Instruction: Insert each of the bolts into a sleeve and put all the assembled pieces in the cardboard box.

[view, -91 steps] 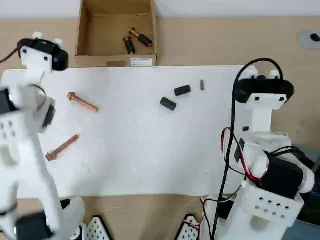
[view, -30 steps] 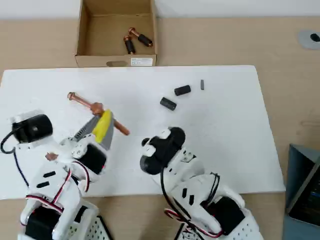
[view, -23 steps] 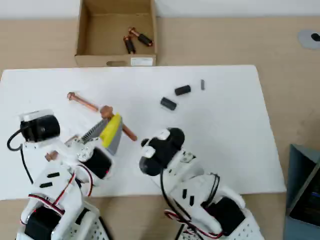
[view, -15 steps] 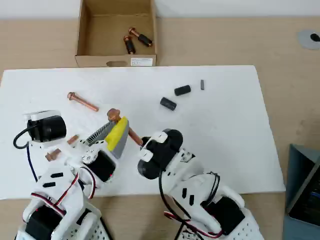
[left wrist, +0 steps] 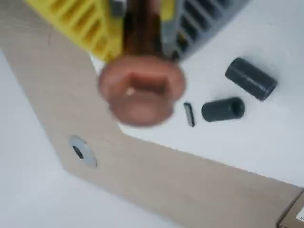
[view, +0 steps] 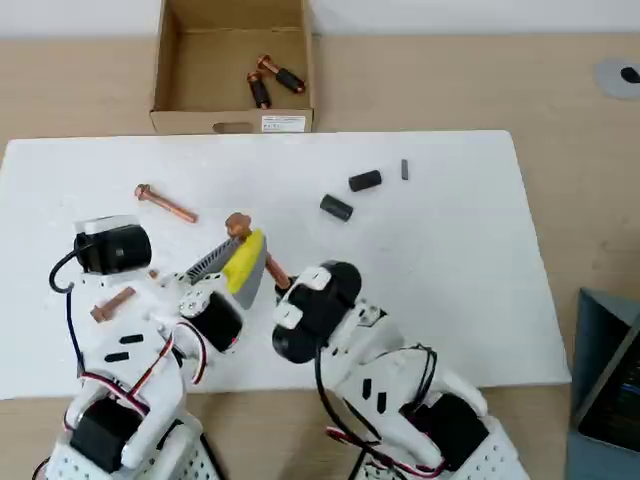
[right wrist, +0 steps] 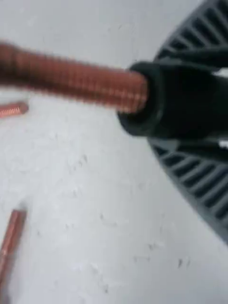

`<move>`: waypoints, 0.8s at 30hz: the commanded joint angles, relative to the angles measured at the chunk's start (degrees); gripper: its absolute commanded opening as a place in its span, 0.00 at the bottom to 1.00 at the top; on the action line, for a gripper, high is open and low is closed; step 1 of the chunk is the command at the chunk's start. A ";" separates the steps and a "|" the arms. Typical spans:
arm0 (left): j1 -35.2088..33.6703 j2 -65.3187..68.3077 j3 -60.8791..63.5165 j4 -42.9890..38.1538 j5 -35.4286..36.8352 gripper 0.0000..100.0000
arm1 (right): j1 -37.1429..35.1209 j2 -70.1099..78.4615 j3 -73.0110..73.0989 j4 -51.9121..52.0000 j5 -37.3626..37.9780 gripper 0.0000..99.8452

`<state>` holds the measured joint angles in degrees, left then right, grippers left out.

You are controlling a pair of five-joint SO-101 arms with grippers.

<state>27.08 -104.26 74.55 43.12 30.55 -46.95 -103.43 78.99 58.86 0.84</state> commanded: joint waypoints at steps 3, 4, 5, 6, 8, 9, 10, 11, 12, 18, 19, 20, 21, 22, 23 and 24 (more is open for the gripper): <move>0.44 -0.13 -0.18 -1.76 0.00 0.00 | -2.33 -7.34 -0.48 -1.58 0.53 0.01; 0.53 -0.13 -0.35 -1.76 0.00 0.00 | -2.24 -7.34 -0.48 -1.58 0.53 0.01; 0.53 -0.13 -0.44 -1.76 -0.09 0.00 | -2.24 -7.34 -0.48 -1.58 0.53 0.01; 0.62 -0.13 -0.53 -1.67 -0.97 0.00 | -2.24 -7.34 -0.48 -1.58 0.53 0.01; 0.62 -0.13 -0.62 -0.53 -3.60 0.00 | -2.15 -7.34 -0.48 -1.58 0.53 0.01; 0.62 -0.22 -0.97 0.53 -4.84 0.00 | -1.80 -7.34 -0.48 -1.58 0.53 0.01; 0.62 -0.22 -1.58 1.93 -5.45 0.00 | -1.27 -7.34 -0.57 -1.58 0.53 0.01; 0.70 -0.22 -2.46 3.34 -5.63 0.00 | -0.92 -7.34 -0.57 -1.58 0.53 0.01; 0.70 -0.22 -3.52 4.92 -5.63 0.00 | -0.48 -7.34 -0.57 -1.58 0.53 0.01; 7.91 -0.22 -7.21 12.66 -5.36 0.00 | -0.13 -7.34 -0.66 -1.58 0.53 0.01; 8.70 -0.22 -7.21 13.36 -5.36 0.00 | -0.13 -7.34 -0.66 -1.58 0.53 0.01; 9.32 -0.22 -7.21 13.89 -5.36 0.00 | -0.13 -7.34 -0.66 -1.58 0.53 0.01; 9.67 -0.22 -7.03 14.15 -5.36 0.00 | -0.13 -7.34 -0.75 -1.58 0.53 0.01; 9.85 -0.22 -6.77 14.24 -5.36 0.00 | -0.13 -7.34 -1.01 -1.58 0.53 0.01; 10.02 -0.22 -6.68 14.86 -5.36 0.00 | -0.13 -7.34 -1.27 -1.58 0.53 0.01; 10.11 -0.13 -6.59 15.74 -5.36 0.00 | -0.13 -7.34 -1.54 -1.58 0.53 0.01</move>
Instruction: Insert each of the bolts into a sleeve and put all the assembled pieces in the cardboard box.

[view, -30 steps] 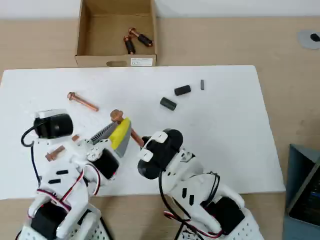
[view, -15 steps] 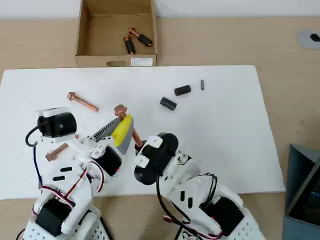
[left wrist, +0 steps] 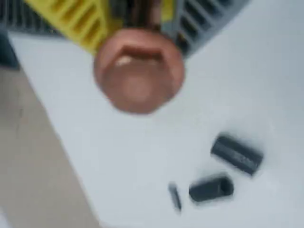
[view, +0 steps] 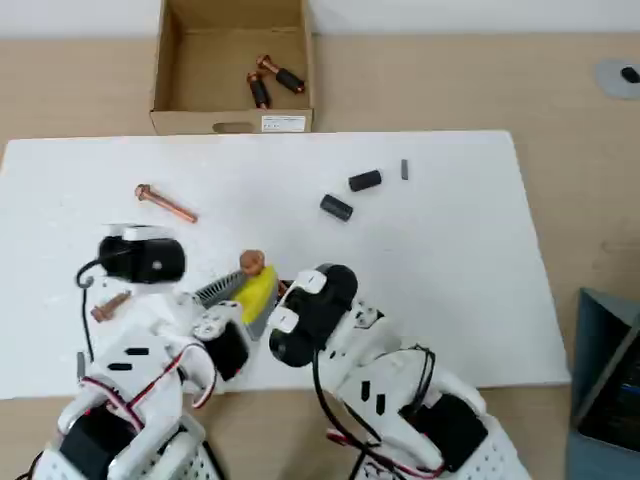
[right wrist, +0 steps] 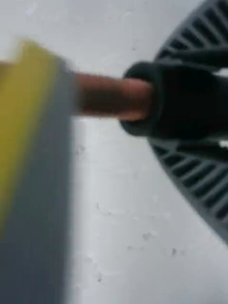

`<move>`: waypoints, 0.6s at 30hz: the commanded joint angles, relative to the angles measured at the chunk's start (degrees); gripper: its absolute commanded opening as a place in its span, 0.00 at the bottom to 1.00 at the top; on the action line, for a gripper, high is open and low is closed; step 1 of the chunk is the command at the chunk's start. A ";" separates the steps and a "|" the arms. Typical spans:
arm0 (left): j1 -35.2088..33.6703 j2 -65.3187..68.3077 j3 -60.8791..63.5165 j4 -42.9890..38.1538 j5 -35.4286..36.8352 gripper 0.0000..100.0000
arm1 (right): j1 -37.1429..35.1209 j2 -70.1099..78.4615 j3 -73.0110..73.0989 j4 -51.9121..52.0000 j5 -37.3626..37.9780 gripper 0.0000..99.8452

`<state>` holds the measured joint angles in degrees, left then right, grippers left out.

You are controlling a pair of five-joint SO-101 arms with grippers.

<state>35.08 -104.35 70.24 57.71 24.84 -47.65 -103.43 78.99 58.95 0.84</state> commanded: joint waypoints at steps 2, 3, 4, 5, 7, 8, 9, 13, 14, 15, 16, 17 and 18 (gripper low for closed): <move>3.43 -0.04 -1.05 2.90 0.18 0.00 | 0.57 -7.34 -1.54 -1.67 0.53 0.01; 4.40 -0.04 -0.44 3.96 0.09 0.00 | 0.57 -7.34 -1.63 -1.67 0.53 0.01; 5.36 -0.04 0.09 5.10 0.18 0.00 | 0.57 -7.34 -1.63 -1.67 0.53 0.01; 6.51 -0.04 0.53 6.15 0.09 0.00 | 0.57 -7.34 -1.63 -1.67 0.53 0.01; 8.00 -0.04 1.67 7.82 0.00 0.00 | 0.57 -7.34 -1.63 -1.67 0.53 0.01; 8.26 -0.04 1.93 8.53 0.00 0.00 | 0.57 -7.34 -1.63 -1.67 0.53 0.01; 8.18 -0.04 2.11 8.97 0.00 0.01 | 0.57 -7.34 -1.63 -1.67 0.53 0.01; 7.38 -0.04 1.76 9.32 -0.09 0.04 | 0.57 -7.34 -1.54 -1.67 0.53 0.01; 7.12 -0.04 1.76 9.41 -0.09 0.08 | 0.57 -7.34 -1.54 -1.67 0.53 0.01; 6.77 0.04 1.67 10.02 -0.09 0.11 | 0.57 -7.34 -1.45 -1.67 0.53 0.01; 6.42 0.04 1.67 10.90 -0.09 0.15 | 0.57 -7.34 -1.45 -1.67 0.53 0.01; 5.89 0.13 1.58 11.78 -0.09 0.18 | 0.57 -7.34 -1.45 -1.67 0.53 0.01; 5.27 0.13 1.49 12.48 -0.09 0.20 | 0.57 -7.34 -1.45 -1.67 0.53 0.01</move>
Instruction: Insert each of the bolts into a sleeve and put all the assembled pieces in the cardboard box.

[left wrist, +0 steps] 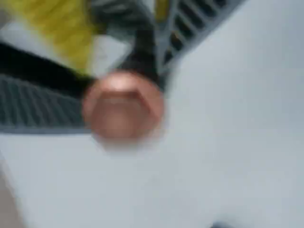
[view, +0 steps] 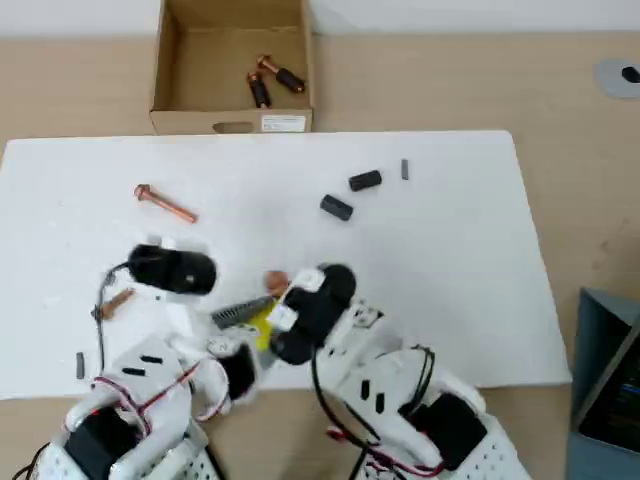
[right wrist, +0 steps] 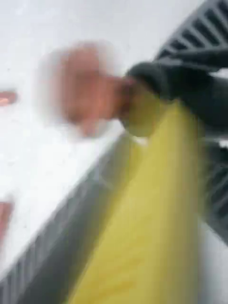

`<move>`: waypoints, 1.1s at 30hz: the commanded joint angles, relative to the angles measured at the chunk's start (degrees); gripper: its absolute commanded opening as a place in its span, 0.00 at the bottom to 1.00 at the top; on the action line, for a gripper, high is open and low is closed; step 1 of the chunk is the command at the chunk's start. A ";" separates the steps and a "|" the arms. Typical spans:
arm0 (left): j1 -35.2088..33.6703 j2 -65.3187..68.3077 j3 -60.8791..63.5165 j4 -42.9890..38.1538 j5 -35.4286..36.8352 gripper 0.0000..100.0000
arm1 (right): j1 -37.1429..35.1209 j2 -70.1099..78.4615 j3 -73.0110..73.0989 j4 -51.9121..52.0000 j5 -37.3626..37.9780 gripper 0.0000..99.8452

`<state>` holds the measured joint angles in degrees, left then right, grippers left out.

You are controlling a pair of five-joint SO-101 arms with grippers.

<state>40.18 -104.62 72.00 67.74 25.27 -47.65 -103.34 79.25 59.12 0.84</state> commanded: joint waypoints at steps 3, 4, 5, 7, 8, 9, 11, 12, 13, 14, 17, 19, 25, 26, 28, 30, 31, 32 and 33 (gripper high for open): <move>-2.02 0.40 -2.11 3.96 -0.53 0.22 | 0.57 -7.43 -1.54 -1.85 0.53 0.01; -2.46 0.40 -2.81 4.40 -0.53 0.22 | 0.57 -7.43 -1.45 -1.85 0.53 0.01; -2.90 0.40 -3.60 5.10 -0.53 0.22 | 0.57 -7.43 -1.45 -1.85 0.53 0.01; -3.96 0.40 -5.63 6.86 -0.53 0.22 | 0.57 -7.43 -1.45 -1.85 0.53 0.01; -4.57 0.40 -6.68 7.65 -0.53 0.22 | 0.57 -7.43 -1.36 -1.85 0.53 0.01; -5.19 0.40 -8.00 8.44 -0.53 0.22 | 0.57 -7.43 -1.36 -1.85 0.53 0.01; -6.24 0.40 -10.81 9.93 -0.53 0.22 | 0.57 -7.43 -1.36 -1.85 0.53 0.01; -6.68 0.40 -12.31 10.46 -0.53 0.22 | 0.57 -7.43 -1.27 -1.85 0.53 0.01; -7.03 0.40 -13.80 10.99 -0.53 0.22 | 0.57 -7.43 -1.01 -1.85 0.53 0.01; -7.12 0.40 -15.30 11.43 -0.53 0.22 | 0.57 -7.43 -0.84 -1.85 0.53 0.01; -7.21 0.40 -19.16 11.43 -0.53 0.21 | 0.57 -7.43 -0.75 -1.85 0.53 0.01; -8.88 0.40 -21.54 11.34 -0.53 0.15 | 0.66 -7.43 -0.57 -1.85 0.53 0.01; -20.40 0.04 -23.12 11.43 -10.02 0.01 | 0.75 -7.43 -0.40 -1.58 0.18 0.01; -23.47 0.04 -22.77 11.43 -12.22 0.00 | 1.45 -7.43 -0.40 -1.49 0.18 0.01; -29.98 0.04 -20.57 11.43 -16.26 0.00 | 4.62 -7.43 -0.40 -1.67 0.18 0.01; -36.92 0.04 -16.09 11.34 -19.96 0.00 | 9.54 -7.34 -0.40 -1.76 0.44 0.01; -40.18 0.04 -13.45 11.16 -21.63 0.00 | 11.82 -7.16 -0.48 -1.85 0.44 0.01; -43.25 0.04 -10.46 10.99 -23.12 0.00 | 14.11 -6.99 -0.57 -1.85 0.44 0.01; -46.15 0.04 -7.65 10.90 -24.44 0.00 | 15.96 -6.99 -0.66 -1.85 0.44 0.01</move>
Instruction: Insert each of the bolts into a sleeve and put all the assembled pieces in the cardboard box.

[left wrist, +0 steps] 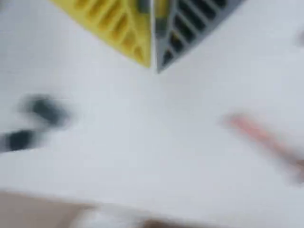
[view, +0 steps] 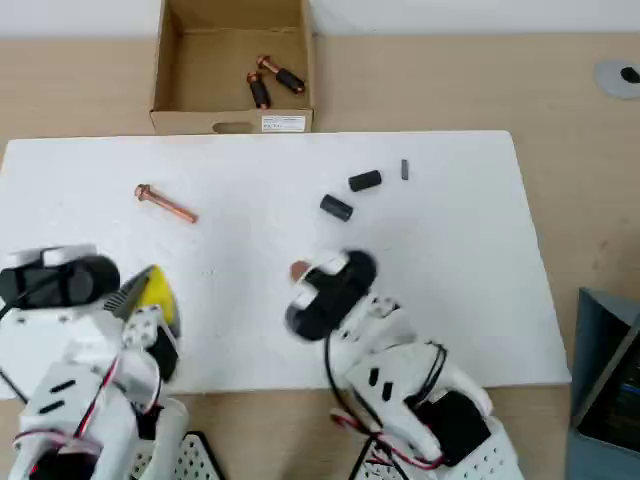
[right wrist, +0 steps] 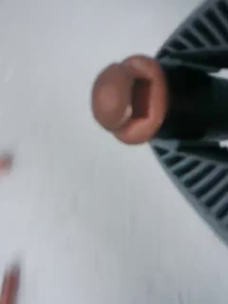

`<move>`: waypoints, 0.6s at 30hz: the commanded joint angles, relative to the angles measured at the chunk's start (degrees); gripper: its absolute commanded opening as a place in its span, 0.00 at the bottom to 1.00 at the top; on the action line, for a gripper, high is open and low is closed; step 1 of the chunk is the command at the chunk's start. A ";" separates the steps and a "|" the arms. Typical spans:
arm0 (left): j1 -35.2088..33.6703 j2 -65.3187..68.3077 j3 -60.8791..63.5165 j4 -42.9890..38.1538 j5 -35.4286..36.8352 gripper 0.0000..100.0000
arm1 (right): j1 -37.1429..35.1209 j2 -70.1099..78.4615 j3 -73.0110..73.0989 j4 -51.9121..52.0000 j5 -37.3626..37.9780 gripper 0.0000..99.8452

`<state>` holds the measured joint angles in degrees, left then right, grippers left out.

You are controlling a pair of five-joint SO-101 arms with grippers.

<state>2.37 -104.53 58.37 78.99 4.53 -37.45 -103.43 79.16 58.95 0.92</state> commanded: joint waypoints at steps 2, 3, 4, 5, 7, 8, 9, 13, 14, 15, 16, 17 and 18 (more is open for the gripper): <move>-12.66 -0.04 11.52 -1.49 -5.71 0.00 | 8.13 -6.90 -0.66 -1.67 0.35 0.01; -14.51 -0.04 13.98 -2.11 -6.51 0.00 | 8.66 -6.90 -0.66 -1.67 0.35 0.01; -15.91 -0.04 15.91 -2.64 -6.68 0.00 | 8.84 -6.90 -0.75 -1.67 0.18 0.01; -17.05 -0.04 17.58 -2.90 -6.59 0.00 | 8.84 -6.90 -1.01 -1.67 0.00 0.01; -18.64 -0.04 20.13 -4.04 -6.59 0.00 | 8.84 -6.81 -2.07 -1.67 -1.41 0.01; -19.16 -0.04 21.10 -4.66 -6.59 0.00 | 8.84 -6.73 -2.86 -1.67 -2.37 0.01; -19.60 -0.04 22.07 -5.19 -6.59 0.00 | 8.92 -6.64 -3.56 -1.67 -2.73 0.01; -19.96 -0.04 26.46 -8.70 -6.86 0.00 | 8.92 -0.57 -8.04 -1.76 -3.25 0.01; -19.96 -0.04 27.78 -9.32 -6.86 0.00 | 8.92 2.24 -9.63 -2.11 -3.25 0.01; -19.87 -0.04 29.36 -9.76 -6.86 0.00 | 8.92 5.32 -11.38 -2.81 -3.25 0.01; -19.69 -0.04 31.03 -10.46 -6.86 0.00 | 8.92 8.40 -13.32 -3.87 -3.25 0.01; -19.69 -0.04 32.53 -10.99 -6.86 0.00 | 9.19 11.82 -15.25 -5.10 -3.25 0.01; -19.78 -0.04 33.85 -11.60 -6.86 0.00 | 9.27 15.34 -17.27 -6.68 -3.25 0.01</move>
<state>-17.05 -104.35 89.67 69.49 -1.98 -29.36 -95.60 69.76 56.66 -1.89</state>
